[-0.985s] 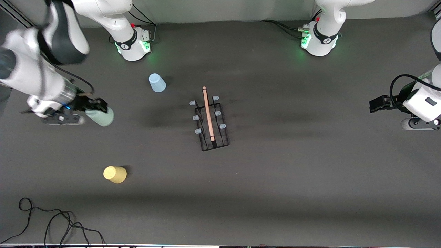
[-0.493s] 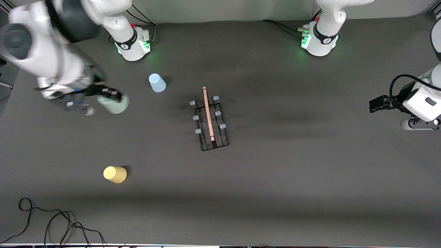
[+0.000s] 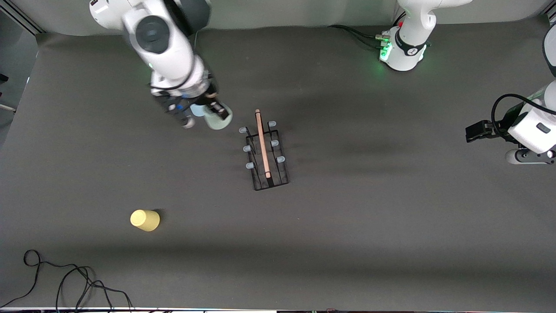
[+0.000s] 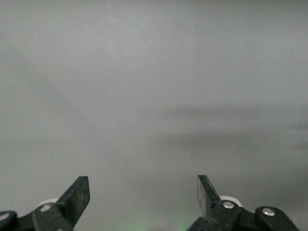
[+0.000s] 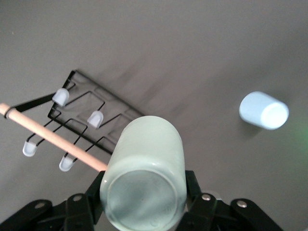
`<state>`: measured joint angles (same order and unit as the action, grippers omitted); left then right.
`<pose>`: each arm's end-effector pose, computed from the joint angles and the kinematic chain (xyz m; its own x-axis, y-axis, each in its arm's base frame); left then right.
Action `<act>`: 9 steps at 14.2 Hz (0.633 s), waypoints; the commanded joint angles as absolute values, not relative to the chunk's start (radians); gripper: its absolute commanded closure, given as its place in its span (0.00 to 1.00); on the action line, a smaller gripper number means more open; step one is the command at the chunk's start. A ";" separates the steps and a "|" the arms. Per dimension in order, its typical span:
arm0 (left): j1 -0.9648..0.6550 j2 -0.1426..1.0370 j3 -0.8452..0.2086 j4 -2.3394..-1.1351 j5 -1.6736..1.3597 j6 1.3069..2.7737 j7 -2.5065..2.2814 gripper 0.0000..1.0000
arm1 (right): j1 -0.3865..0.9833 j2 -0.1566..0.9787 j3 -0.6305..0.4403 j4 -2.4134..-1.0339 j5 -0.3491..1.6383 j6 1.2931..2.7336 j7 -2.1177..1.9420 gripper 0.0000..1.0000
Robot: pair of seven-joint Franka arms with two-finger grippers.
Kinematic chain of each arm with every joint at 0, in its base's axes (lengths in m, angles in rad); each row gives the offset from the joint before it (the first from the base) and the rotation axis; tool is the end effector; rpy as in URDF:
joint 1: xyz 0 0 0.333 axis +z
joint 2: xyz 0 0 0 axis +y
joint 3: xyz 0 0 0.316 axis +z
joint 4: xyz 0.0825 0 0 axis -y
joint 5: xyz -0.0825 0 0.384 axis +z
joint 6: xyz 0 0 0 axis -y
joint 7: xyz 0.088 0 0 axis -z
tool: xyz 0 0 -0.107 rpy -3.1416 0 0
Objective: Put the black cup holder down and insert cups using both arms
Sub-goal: 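Carry the green cup to the rack with the right gripper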
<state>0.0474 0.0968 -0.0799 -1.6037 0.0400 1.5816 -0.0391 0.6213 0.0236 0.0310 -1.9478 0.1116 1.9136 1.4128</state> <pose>0.5786 -0.0126 0.5552 0.9931 0.0058 -0.1170 0.0016 -0.9993 -0.0365 0.4383 0.3447 0.4617 0.6899 -0.7153 -0.1114 -0.7158 -0.6970 0.0427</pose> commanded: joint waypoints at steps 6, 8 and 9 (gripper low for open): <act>0.054 0.086 -0.081 -1.606 0.029 1.580 -0.017 0.01 | 0.710 0.110 0.015 -2.108 0.123 2.213 1.500 0.77; 0.054 0.086 -0.081 -1.606 0.029 1.580 -0.017 0.01 | 0.716 0.141 0.015 -2.109 0.121 2.246 1.514 0.77; 0.054 0.086 -0.081 -1.608 0.029 1.580 -0.017 0.01 | 0.716 0.155 0.015 -2.109 0.121 2.262 1.516 0.77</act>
<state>0.0475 0.0968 -0.0799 -1.6037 0.0399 1.5816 -0.0359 0.6951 0.1374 0.0299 -2.1094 0.1123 2.2271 1.4879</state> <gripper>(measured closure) 0.004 0.322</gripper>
